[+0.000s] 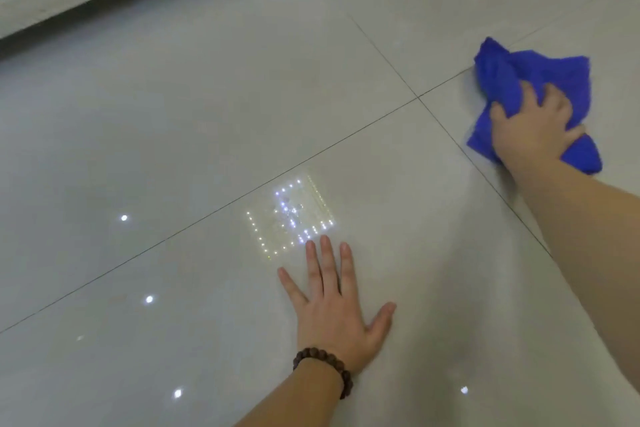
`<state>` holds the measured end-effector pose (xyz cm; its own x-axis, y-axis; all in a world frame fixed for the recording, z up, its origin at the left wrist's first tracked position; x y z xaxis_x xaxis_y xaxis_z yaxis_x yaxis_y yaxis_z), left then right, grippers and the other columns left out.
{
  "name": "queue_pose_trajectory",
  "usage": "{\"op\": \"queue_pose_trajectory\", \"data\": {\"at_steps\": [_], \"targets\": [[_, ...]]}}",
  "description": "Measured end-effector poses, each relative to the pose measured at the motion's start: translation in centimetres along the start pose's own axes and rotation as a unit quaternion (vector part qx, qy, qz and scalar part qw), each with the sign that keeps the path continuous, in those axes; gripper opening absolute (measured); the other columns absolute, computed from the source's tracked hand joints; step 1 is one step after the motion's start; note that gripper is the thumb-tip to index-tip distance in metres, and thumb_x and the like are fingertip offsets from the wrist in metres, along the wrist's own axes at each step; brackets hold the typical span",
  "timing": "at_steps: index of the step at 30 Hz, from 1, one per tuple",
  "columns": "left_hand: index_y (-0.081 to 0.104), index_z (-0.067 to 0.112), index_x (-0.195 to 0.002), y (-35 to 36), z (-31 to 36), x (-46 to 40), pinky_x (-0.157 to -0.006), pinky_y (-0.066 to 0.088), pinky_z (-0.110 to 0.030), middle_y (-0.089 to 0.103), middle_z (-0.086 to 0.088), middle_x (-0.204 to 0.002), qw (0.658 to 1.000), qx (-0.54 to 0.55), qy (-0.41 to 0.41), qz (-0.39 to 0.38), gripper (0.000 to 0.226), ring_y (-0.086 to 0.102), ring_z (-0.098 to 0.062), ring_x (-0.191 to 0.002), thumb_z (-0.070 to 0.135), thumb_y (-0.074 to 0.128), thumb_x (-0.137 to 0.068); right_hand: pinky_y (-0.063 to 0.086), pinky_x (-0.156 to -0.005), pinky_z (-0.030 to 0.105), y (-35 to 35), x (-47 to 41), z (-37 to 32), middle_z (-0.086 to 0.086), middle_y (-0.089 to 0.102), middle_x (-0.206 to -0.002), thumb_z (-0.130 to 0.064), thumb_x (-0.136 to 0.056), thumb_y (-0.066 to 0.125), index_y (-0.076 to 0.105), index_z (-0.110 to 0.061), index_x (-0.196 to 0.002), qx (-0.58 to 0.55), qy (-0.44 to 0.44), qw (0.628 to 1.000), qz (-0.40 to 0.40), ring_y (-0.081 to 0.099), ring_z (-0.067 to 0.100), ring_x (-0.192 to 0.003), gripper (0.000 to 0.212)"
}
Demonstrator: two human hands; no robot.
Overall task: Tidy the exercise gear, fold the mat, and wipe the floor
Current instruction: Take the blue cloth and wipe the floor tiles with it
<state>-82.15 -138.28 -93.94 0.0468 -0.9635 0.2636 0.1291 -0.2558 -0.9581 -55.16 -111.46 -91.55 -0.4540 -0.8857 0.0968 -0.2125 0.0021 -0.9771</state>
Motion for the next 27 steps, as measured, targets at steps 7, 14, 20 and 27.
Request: {"op": "queue_pose_trajectory", "data": {"at_steps": [7,14,20,27], "targets": [[0.038,0.004,-0.146,0.3,-0.2,-0.1,-0.102,0.016,-0.076,0.023,-0.021,-0.156,1.000,0.006,0.004,-0.011,0.100,0.021,-0.040,-0.144,0.075,0.043,-0.076,0.012,-0.109,0.057,6.7,21.3,-20.2,0.001,0.025,-0.155,-0.059,-0.087,0.036,0.035,-0.037,-0.143,0.045,-0.473,0.878,-0.060,0.019,0.024,-0.143,0.060],[0.036,0.009,-0.147,-0.2,-0.2,-0.3,-0.102,0.018,-0.075,0.022,-0.018,-0.157,0.999,0.029,-0.001,0.021,0.099,0.020,-0.038,-0.145,0.076,0.044,-0.075,0.020,-0.107,0.057,4.4,8.1,-13.9,0.001,0.029,-0.154,-0.057,-0.090,0.033,0.035,-0.036,-0.142,0.032,-0.383,0.923,-0.002,0.024,0.022,-0.141,0.057],[0.030,0.009,-0.149,0.0,-0.3,-0.2,-0.101,0.016,-0.077,0.018,-0.019,-0.158,0.999,0.034,0.000,0.036,0.098,0.015,-0.039,-0.146,0.076,0.040,-0.078,0.011,-0.108,0.065,0.7,-1.3,-3.4,0.012,0.020,-0.154,-0.055,-0.090,0.031,0.028,-0.025,-0.147,0.004,0.036,0.999,0.021,0.016,0.031,-0.141,0.064],[0.032,0.007,-0.148,0.0,-0.3,-0.2,-0.103,0.015,-0.077,0.023,-0.019,-0.157,0.999,0.028,0.000,0.015,0.098,0.017,-0.038,-0.146,0.074,0.042,-0.077,0.020,-0.106,0.056,6.4,18.8,-18.5,0.000,0.028,-0.154,-0.061,-0.086,0.026,0.036,-0.037,-0.142,0.077,-0.484,0.869,-0.064,0.023,0.023,-0.141,0.061]]}}
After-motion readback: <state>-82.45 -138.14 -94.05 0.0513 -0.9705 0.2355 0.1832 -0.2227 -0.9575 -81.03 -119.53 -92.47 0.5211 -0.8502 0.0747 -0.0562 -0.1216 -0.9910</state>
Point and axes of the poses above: each hand's wrist, its own x-axis away from the middle knuckle, its own y-axis out of the palm, z = x × y, the point moved 5 cm from there along -x, towards the middle knuckle
